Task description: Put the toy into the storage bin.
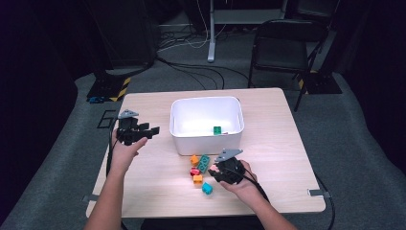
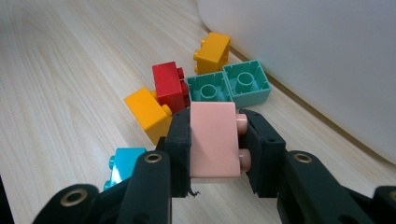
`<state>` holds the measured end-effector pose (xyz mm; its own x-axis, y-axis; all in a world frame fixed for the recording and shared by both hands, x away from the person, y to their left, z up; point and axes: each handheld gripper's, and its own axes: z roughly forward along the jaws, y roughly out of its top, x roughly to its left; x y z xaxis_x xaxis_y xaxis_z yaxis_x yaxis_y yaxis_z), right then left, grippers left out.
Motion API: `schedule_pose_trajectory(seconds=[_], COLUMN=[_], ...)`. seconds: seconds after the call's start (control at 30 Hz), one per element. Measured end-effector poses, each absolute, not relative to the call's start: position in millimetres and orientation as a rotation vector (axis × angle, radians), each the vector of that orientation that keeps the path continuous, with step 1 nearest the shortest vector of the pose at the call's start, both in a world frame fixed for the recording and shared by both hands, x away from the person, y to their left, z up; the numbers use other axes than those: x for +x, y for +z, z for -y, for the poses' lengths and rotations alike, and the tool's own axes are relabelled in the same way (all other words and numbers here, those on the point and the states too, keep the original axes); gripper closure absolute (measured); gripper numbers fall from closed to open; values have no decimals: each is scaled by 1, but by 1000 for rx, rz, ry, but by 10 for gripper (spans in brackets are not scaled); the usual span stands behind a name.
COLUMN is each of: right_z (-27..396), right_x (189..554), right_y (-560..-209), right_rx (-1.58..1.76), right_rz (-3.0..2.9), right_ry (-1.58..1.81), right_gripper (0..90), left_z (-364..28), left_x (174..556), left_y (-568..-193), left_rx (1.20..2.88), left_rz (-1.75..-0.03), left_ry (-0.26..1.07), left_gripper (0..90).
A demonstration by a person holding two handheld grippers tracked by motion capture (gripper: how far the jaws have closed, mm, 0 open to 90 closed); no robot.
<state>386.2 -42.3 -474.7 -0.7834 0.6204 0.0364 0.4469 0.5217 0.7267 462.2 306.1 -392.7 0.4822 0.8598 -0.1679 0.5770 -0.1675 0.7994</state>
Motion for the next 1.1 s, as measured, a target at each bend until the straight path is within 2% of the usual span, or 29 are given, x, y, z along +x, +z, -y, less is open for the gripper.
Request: schedule_pose_trajectory(seconds=[0.47,1.1], right_z=[52,73], right_x=[386,390], right_y=[-457,-415], right_rx=[914,930], right_rz=[-2510,-2451], right_ry=[1137,1199], right_gripper=[655,655], left_z=[-306,-306], left_x=[463,464], left_y=[-393,-396], left_rx=[1863,1869], left_rz=[-1203,-1204], left_ry=[411,407], left_gripper=[433,433])
